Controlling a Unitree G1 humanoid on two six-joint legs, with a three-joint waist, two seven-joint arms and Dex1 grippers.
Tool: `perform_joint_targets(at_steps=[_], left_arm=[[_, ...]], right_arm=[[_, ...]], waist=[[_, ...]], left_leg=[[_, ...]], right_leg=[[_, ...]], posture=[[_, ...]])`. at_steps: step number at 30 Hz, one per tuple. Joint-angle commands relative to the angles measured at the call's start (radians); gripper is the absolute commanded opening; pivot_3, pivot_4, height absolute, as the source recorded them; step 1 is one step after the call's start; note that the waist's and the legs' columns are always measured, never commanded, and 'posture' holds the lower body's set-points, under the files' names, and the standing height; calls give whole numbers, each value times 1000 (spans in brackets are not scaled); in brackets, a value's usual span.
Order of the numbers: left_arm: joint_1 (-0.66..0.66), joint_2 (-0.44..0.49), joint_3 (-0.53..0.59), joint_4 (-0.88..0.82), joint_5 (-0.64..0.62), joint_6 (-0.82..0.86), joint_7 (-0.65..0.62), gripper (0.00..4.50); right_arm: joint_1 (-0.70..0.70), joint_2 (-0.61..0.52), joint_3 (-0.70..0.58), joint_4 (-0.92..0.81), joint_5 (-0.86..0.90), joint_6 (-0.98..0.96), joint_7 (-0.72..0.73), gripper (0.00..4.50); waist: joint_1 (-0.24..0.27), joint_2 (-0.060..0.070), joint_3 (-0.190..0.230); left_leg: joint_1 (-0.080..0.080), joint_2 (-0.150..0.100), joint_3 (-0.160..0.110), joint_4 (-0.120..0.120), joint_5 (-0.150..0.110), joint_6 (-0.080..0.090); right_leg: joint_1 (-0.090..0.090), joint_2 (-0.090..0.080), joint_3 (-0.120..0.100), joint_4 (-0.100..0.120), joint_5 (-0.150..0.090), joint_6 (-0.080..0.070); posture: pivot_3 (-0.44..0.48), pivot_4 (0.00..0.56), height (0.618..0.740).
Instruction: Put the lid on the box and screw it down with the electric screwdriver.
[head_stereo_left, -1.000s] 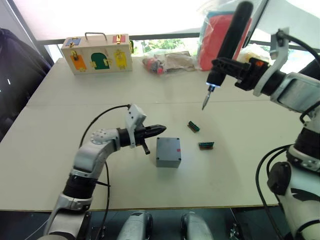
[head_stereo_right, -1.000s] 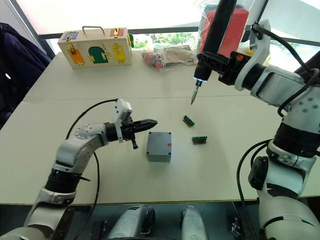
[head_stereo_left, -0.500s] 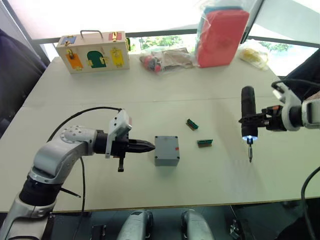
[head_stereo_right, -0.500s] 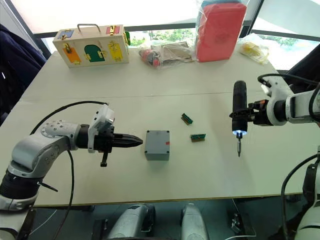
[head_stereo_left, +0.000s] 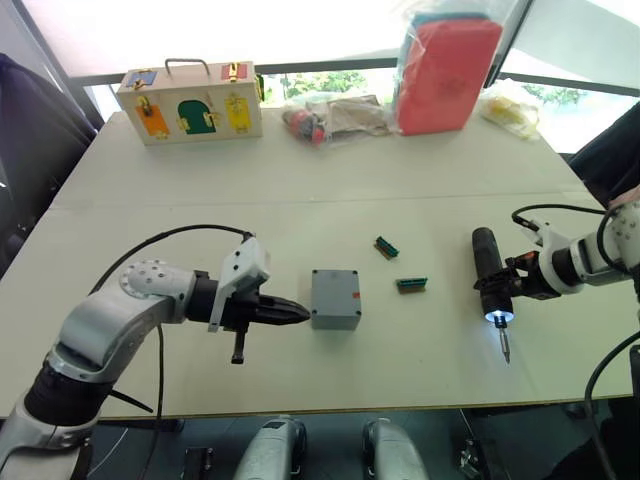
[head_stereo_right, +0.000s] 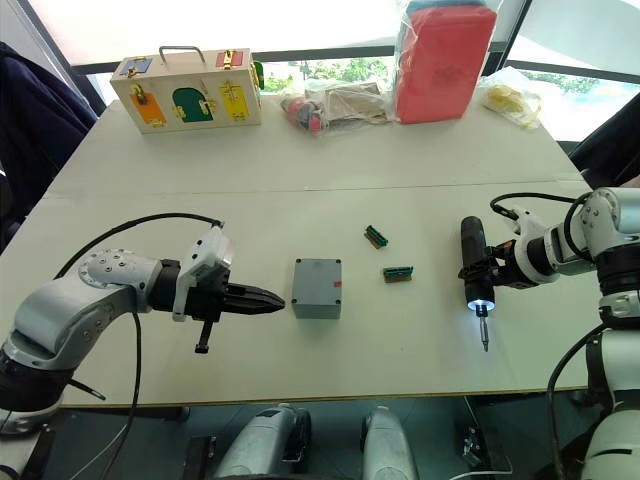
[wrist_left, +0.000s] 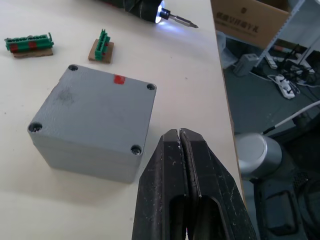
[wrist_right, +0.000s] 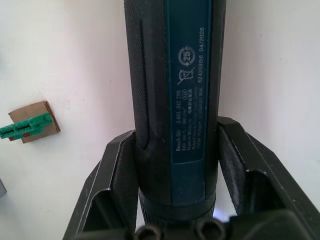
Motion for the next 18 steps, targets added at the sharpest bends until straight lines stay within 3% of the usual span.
perform_joint_targets(at_steps=[1,4,6,10,13,18], left_arm=[[10,7,22,-25,-11,-4,20,0],[25,16,37,-17,-15,-4,28,0],[36,24,60,-7,-24,0,32,0],[63,51,122,1,-58,22,37,0],[109,80,172,-15,-92,50,38,0],[218,132,243,-58,-156,101,41,0]], right_arm=[[-16,-1,45,-6,-81,-56,64,3115],[-17,-9,53,-23,-127,-86,94,4163],[-24,-16,34,-38,-144,-108,116,4446],[-44,-58,-33,-141,-149,-166,182,4446],[10,-101,-131,-313,-111,-252,254,4446],[326,-29,-490,-792,81,-395,352,4446]], waist=[[-1,-2,-1],[0,-3,-1],[3,-3,-1],[5,-1,0],[4,1,1],[6,-2,1]], left_leg=[[1,0,0,0,0,0],[3,0,0,0,0,0],[4,0,0,0,0,0],[4,0,0,0,0,0],[4,0,0,-2,1,-1],[4,2,-1,-2,1,-1]], right_leg=[[1,0,0,0,0,0],[4,0,0,0,0,0],[4,0,0,0,0,0],[3,0,1,1,0,0],[2,0,1,1,0,0],[2,3,1,0,0,0]], posture=[[0,150,740],[0,150,740],[0,150,740],[0,150,740],[0,150,740],[0,150,740]])
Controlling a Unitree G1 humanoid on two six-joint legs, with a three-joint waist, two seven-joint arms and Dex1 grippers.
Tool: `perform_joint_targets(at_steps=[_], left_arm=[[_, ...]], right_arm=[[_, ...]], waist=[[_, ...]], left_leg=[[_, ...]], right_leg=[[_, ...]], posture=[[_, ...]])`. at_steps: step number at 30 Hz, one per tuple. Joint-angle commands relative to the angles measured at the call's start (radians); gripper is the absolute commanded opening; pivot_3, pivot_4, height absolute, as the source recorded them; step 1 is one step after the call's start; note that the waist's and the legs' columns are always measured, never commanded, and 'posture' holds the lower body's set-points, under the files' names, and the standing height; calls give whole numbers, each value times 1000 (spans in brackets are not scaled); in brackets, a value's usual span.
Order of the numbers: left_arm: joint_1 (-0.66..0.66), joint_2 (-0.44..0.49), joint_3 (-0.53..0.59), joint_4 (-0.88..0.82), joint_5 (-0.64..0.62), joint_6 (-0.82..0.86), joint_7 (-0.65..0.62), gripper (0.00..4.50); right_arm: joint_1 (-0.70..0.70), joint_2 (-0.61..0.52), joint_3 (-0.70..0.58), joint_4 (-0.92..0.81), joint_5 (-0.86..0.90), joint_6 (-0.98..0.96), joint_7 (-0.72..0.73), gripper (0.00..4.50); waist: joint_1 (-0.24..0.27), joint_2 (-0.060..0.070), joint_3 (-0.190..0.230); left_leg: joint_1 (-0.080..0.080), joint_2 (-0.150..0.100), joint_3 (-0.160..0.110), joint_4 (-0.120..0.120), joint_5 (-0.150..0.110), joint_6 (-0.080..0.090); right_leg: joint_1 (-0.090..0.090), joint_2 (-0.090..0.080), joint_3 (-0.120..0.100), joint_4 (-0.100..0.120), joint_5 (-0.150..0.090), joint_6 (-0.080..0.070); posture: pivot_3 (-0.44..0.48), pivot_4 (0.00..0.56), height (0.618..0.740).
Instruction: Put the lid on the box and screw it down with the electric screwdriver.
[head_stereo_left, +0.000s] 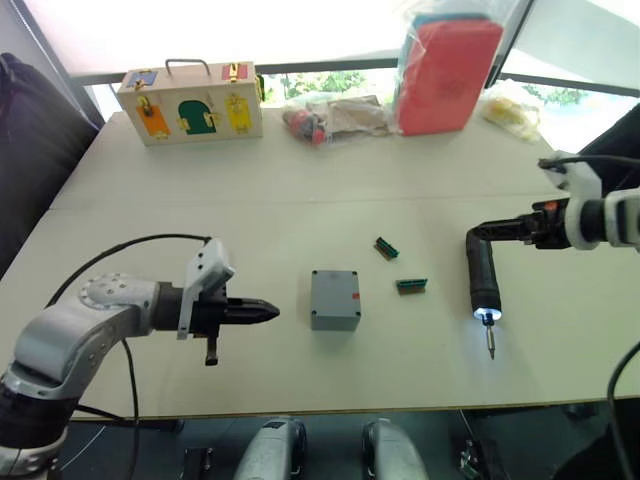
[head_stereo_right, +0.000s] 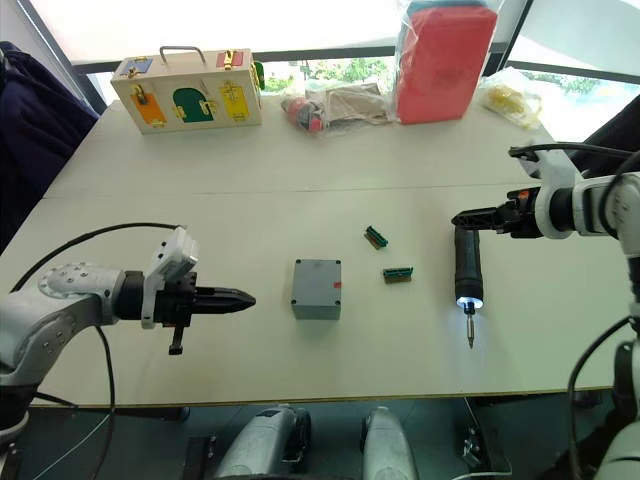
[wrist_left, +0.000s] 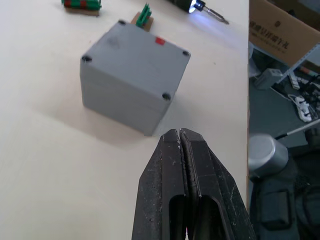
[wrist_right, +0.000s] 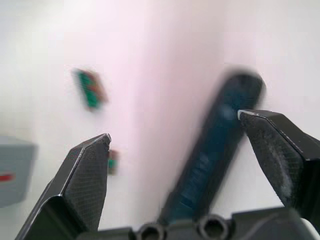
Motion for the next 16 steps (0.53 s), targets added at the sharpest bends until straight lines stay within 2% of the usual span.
perform_joint_targets(at_steps=[1,4,6,9,12,16], left_arm=[[58,33,69,-60,-62,31,-3,0],[157,51,80,-100,-87,54,-1,0],[210,58,82,-118,-100,65,-1,0],[310,84,86,-137,-85,46,-16,0],[381,93,96,-170,-95,36,-14,0],[415,78,109,-190,-125,42,15,0]], right_arm=[[200,94,-246,-347,167,-83,60,4446],[493,143,-318,-631,290,-69,113,4446],[635,145,-310,-724,307,-80,135,4446],[859,103,-260,-808,232,-182,223,4446],[938,108,-244,-787,223,-232,244,4446],[941,92,-191,-743,174,-300,262,4446]], waist=[[1,-1,0],[7,-1,0],[11,-2,-1],[5,-2,-1],[2,-2,0],[3,-2,-1]], left_leg=[[0,0,0,0,0,0],[1,0,-1,1,0,0],[2,-1,-1,1,0,0],[4,-1,-1,1,-1,1],[15,0,-1,0,-2,1],[16,0,-1,0,-2,1]], right_leg=[[0,0,0,0,0,0],[2,-1,0,2,0,0],[2,-3,0,2,0,0],[6,-5,1,0,0,-1],[16,-5,1,-4,-3,-5],[15,-6,2,-6,-3,-6]], posture=[[0,150,740],[0,150,740],[0,150,740],[0,150,740],[0,150,740],[0,150,740]])
